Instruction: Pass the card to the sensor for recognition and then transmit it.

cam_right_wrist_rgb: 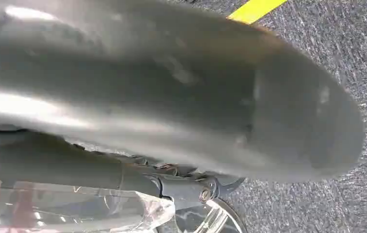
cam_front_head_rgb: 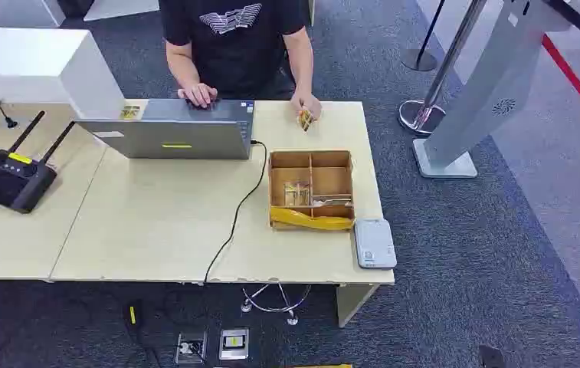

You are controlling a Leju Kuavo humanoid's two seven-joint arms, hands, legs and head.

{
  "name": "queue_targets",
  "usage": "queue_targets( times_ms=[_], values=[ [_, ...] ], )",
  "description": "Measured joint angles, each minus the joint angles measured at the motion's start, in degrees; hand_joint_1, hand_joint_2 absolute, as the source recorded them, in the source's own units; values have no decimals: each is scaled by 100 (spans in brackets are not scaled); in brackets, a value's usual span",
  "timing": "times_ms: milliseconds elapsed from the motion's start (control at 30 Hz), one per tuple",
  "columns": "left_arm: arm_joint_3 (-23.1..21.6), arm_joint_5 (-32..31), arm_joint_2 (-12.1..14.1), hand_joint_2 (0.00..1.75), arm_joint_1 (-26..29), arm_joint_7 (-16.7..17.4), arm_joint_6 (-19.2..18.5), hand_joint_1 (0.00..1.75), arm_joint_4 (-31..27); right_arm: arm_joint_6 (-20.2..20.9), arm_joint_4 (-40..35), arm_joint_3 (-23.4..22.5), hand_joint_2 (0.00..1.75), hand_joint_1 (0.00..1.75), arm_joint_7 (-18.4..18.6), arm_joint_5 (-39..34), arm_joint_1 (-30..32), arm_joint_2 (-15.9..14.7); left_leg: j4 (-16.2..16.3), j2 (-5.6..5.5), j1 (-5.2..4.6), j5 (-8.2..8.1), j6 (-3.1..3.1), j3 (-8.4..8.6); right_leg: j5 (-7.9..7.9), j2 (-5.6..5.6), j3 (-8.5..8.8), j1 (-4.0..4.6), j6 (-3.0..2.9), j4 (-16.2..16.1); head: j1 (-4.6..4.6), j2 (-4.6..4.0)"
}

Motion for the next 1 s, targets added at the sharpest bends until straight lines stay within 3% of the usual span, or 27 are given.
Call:
queue_targets(
  times_ms=[567,767,1000],
  values=[
    [2,-72,-79,0,0,53,-66,0,-2,-81,0,72,0,0,350,-63,1,-41,0,0,0,0,0,0,0,-1,0,0,0,0,-2,0],
    [2,-59,-96,0,1,68,-98,0,-2,-83,2,90,0,0,700,26,0,-44,0,0,0,0,0,0,0,0,0,0,0,0,0,0],
    [2,-26,-98,0,1,68,-94,0,-2,-196,2,94,0,0,628,-46,0,-59,0,0,0,0,0,0,0,-1,0,0,0,0,0,0]
  ],
)
